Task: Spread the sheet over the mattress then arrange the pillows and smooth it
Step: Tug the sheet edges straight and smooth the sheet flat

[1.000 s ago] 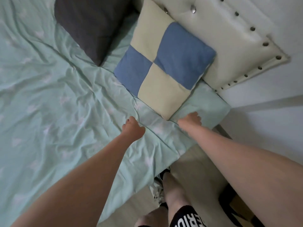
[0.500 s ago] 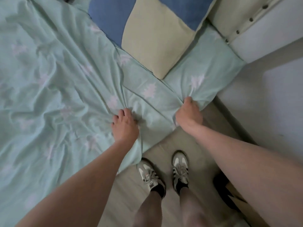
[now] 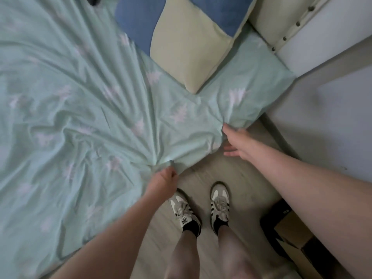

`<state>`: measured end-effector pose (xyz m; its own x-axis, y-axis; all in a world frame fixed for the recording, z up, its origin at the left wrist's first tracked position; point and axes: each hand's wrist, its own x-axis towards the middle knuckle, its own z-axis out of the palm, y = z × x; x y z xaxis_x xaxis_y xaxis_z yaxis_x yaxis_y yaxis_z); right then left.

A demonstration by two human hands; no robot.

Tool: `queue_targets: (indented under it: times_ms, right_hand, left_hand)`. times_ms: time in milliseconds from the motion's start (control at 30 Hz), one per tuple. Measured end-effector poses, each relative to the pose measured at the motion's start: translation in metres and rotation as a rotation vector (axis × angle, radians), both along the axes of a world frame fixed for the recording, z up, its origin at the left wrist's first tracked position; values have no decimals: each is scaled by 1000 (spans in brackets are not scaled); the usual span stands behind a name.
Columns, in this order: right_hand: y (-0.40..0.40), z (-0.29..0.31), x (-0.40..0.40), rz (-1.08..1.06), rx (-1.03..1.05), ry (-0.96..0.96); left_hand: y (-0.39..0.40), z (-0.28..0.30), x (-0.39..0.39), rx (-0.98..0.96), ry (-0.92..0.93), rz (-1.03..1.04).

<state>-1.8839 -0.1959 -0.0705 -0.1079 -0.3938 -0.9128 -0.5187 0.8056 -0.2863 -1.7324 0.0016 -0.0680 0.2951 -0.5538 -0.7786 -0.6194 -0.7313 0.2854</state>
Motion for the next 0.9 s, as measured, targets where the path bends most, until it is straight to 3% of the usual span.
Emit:
queue_targets:
  times_ms: [67,167,233,433,567,667,733,833,900]
  right_hand:
    - [2,-2,15,8,72,-94]
    - [12,-17,14,74,-42,13]
    - [18,-18,5,135,-101,87]
    - [22,-28,-5,248,-217,253]
    - [58,0,12,352,-180,223]
    - [102,3,33,554,-150,110]
    - [129,5,52,700,-261,-17]
    - [163,9,87,909,-614,-101]
    - [182,5,110,1069,-769,-109]
  left_hand:
    - [3,-2,-9,-20,-20,209]
    - [7,-3,-3,26,-31,387]
    - [19,0,6,52,-146,434]
    - [71,8,31,167,-433,277]
    - [102,-2,44,174,-460,236]
    - [120,-12,51,162,-447,349]
    - [129,-18,57,94,-418,494]
    - [147,-26,71,-58,-486,675]
    - [163,-29,82,0,-552,738]
